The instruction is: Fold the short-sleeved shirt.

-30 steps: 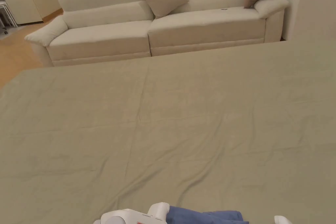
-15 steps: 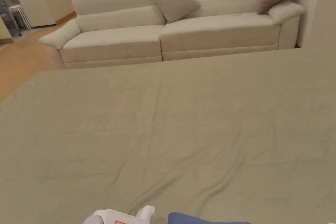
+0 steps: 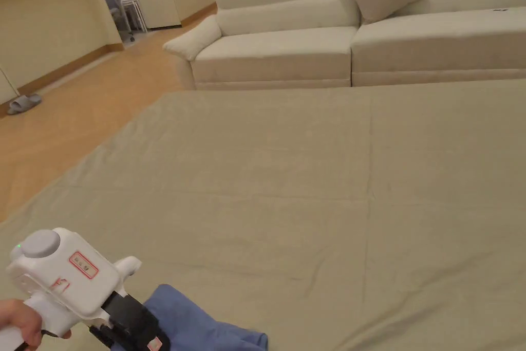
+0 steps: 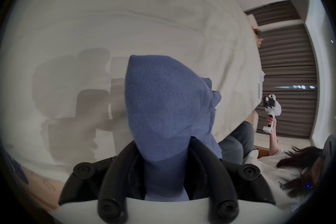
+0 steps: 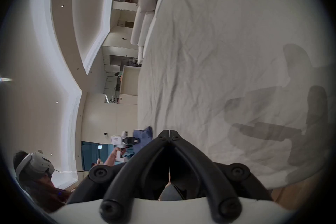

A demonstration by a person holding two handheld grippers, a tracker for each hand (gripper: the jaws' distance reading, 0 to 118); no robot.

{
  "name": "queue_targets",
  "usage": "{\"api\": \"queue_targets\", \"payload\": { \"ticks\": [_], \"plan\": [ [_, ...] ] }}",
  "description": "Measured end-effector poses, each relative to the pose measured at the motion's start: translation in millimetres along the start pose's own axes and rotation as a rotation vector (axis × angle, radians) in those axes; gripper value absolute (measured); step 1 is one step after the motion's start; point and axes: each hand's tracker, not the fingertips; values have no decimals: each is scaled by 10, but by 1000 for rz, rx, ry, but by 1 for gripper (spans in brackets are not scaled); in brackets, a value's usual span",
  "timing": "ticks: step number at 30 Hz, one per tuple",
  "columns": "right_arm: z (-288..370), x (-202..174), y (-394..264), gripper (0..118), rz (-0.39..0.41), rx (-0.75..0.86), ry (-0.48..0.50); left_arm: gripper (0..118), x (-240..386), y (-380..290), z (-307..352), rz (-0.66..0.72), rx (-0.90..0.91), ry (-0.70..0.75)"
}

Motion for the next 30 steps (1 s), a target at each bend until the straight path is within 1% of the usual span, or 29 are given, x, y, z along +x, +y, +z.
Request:
{"api": "queue_targets", "payload": {
  "ticks": [1,2,3,4,5,8,9,10,11,12,13,14,15,17,18,19,21,22,24,25,26,27,28,29,30],
  "plan": [
    [-84,-36,-35,0,4,-5,-28,24,-87,35,118,-6,22,32],
    [-135,-28,-60,0,6,-7,-56,24,-193,64,248,39,43,60],
    [-182,-17,-71,0,0,-22,-62,24,-254,58,343,72,53,51],
    [-220,14,-61,0,-8,-23,-69,24,-342,54,423,96,64,76],
    [-253,58,-29,0,-15,-32,-71,24,-452,40,482,150,51,97],
    [-364,61,-3,0,-14,-44,-76,24,-643,36,431,217,27,195],
    [-402,62,23,0,-10,-49,-77,24,-674,-5,342,192,35,181],
    [-430,56,33,0,-5,-51,-80,24,-702,-45,256,213,25,176],
    [-457,49,46,0,-7,-51,-85,28,-763,-83,144,216,15,173],
    [-471,48,67,0,-8,-59,-84,48,-786,-145,29,195,30,240],
    [-473,41,82,0,-3,-65,-80,73,-805,-207,-58,197,52,293],
    [-464,4,87,0,13,-66,-84,89,-823,-285,-127,217,86,355],
    [-453,-27,100,0,19,-70,-92,99,-867,-369,-86,267,133,366],
    [-396,-137,130,0,60,-78,-94,99,-821,-570,49,378,198,326],
    [-363,-189,156,0,73,-75,-97,99,-784,-646,124,402,196,325],
    [-326,-264,197,0,92,-65,-110,99,-727,-758,277,420,179,398],
    [-216,-429,306,0,168,-20,-162,99,-504,-930,545,450,242,504],
    [-177,-582,347,0,229,3,-198,99,-326,-993,706,445,296,541],
    [-114,-976,374,0,403,89,-324,99,164,-1151,1034,373,506,582],
    [-100,-1288,305,0,529,138,-407,99,513,-1256,1176,297,670,565],
    [-55,-1558,237,0,640,231,-466,99,866,-1385,1294,269,827,555],
    [-11,-1781,166,0,740,302,-502,99,1174,-1479,1374,247,927,533],
    [62,-2043,76,0,818,385,-516,99,1594,-1623,1423,198,1022,531],
    [187,-2343,-27,0,867,474,-488,99,2049,-1771,1441,115,1134,537],
    [278,-2519,-97,0,871,527,-438,99,2367,-1894,1437,49,1197,559]
  ]
}}
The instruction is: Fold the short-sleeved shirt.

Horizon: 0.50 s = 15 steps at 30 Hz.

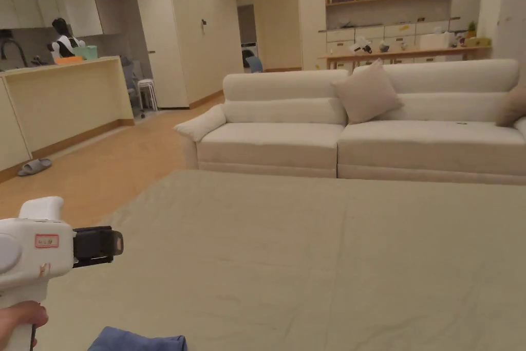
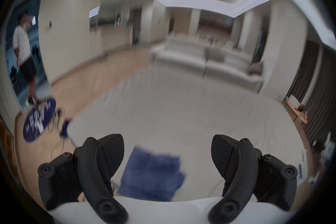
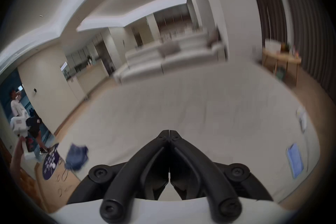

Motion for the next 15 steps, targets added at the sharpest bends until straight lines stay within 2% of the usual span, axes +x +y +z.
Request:
{"api": "queue_targets", "payload": {
  "ticks": [1,2,4,6,9,10,11,12,15],
  "plan": [
    [187,-137,177,0,-2,62,19,99,291,0,286,-37,122,31],
    [379,-267,335,0,41,127,3,99,597,-6,595,-99,222,51],
    [760,-536,553,0,178,247,-66,99,1094,-82,1112,-133,470,55],
    [1100,-720,693,0,244,316,-66,99,1446,-73,1411,-136,542,-3],
    [1552,-867,816,0,229,404,-34,94,1936,65,1728,-151,506,-124],
    [1675,-910,831,0,230,404,-46,78,2061,90,1817,-164,501,-164],
    [1707,-919,844,0,245,418,-62,47,2137,80,1898,-153,516,-205],
    [1824,-925,825,0,261,440,-66,1,2249,74,1958,-149,536,-248],
    [2025,-909,768,0,250,463,-88,0,2457,38,2033,-168,530,-169]
  ]
}}
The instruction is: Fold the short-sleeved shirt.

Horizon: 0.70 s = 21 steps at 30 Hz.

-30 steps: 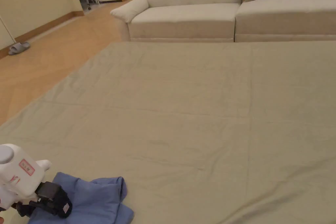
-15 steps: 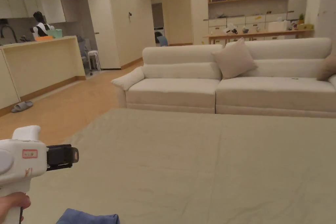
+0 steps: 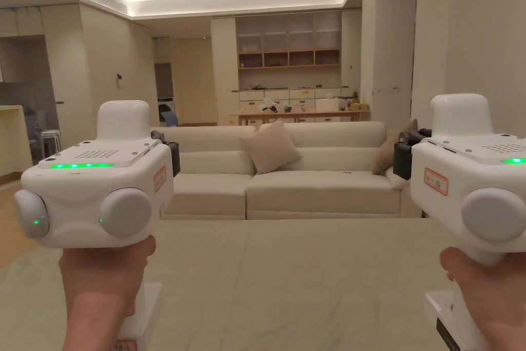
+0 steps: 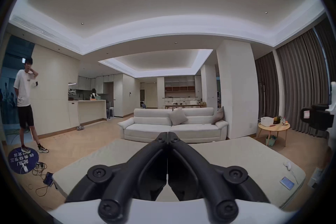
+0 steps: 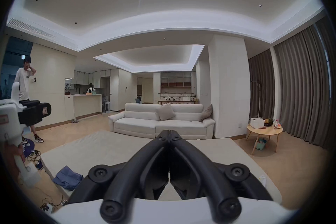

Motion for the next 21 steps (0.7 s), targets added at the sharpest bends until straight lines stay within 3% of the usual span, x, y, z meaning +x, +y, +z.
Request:
{"api": "queue_targets", "payload": {
  "ticks": [3,6,21],
  "plan": [
    [89,98,26,0,-19,19,-22,0,101,25,78,82,5,-86],
    [132,128,79,0,-16,26,-39,0,257,98,128,-2,24,-59],
    [138,67,71,0,9,23,-45,0,255,176,108,31,12,-68]
  ]
}}
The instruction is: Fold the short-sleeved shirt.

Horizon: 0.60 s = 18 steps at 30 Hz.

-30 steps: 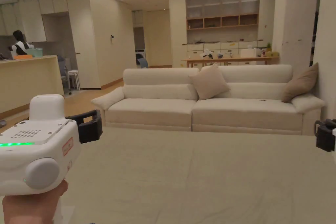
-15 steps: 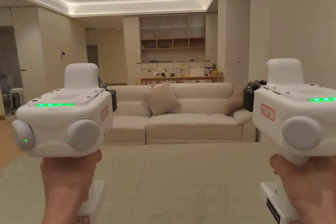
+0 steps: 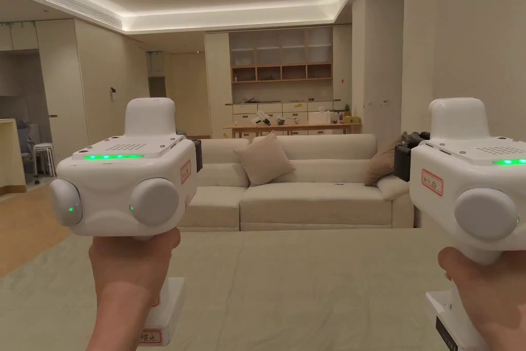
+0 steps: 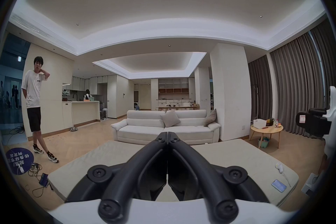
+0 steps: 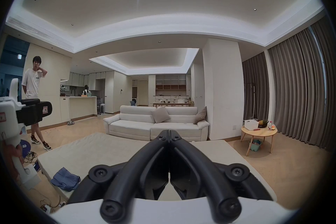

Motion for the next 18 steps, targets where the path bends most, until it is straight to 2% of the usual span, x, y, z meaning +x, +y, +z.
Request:
{"api": "queue_targets", "payload": {
  "ticks": [18],
  "plan": [
    [58,61,77,0,2,20,-26,0,52,26,22,-2,-9,-20]
  ]
}}
